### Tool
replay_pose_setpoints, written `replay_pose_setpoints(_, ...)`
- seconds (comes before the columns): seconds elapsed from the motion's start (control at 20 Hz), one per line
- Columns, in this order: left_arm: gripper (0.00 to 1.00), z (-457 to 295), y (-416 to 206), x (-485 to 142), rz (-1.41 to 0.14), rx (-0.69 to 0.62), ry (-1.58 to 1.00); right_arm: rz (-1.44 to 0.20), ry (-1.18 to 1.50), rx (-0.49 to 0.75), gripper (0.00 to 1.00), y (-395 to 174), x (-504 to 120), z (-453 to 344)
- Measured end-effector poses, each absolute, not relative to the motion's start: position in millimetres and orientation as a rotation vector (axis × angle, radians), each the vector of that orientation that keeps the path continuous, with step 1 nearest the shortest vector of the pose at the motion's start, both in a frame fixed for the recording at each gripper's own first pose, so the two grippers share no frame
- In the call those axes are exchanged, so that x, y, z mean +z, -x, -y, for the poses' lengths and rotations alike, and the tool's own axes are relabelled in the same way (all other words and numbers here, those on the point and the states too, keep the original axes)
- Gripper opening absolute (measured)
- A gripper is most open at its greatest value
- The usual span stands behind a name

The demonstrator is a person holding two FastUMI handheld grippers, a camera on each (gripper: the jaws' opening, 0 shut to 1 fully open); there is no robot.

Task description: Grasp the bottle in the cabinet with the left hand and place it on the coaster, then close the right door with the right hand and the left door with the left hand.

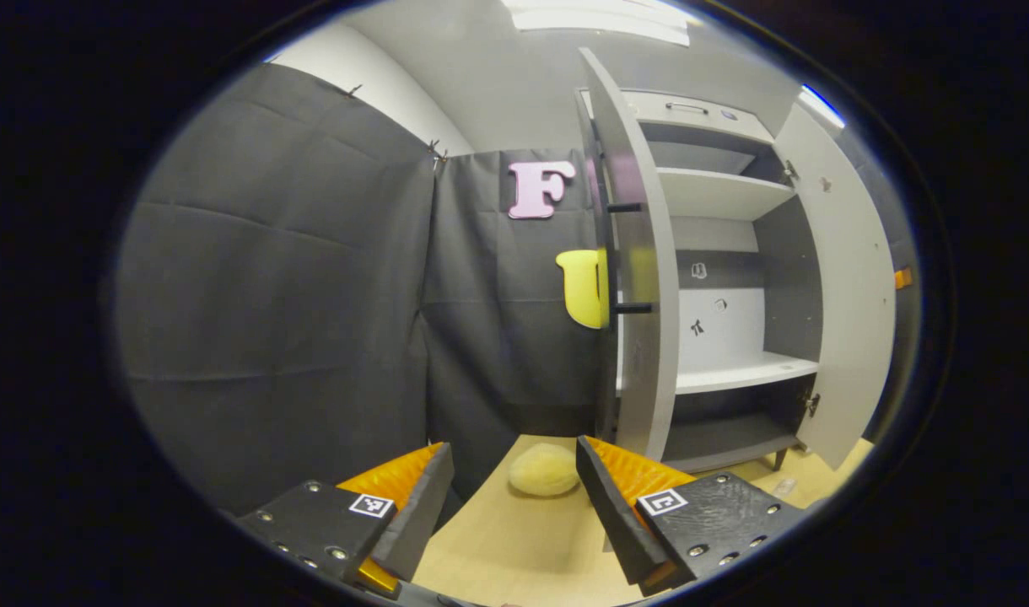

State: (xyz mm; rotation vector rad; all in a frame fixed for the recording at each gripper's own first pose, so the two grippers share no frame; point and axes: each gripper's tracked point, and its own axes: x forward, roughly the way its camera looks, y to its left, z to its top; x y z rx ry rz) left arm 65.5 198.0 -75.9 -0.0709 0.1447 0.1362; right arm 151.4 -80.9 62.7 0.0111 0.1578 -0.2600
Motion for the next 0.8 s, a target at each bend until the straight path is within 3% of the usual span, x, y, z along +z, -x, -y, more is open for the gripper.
replay_pose_setpoints(0.8,0.91,-227,-81,-70,-0.105,0.12,0.048,-0.143,-0.043,-0.141,0.95,-164,63,-8)
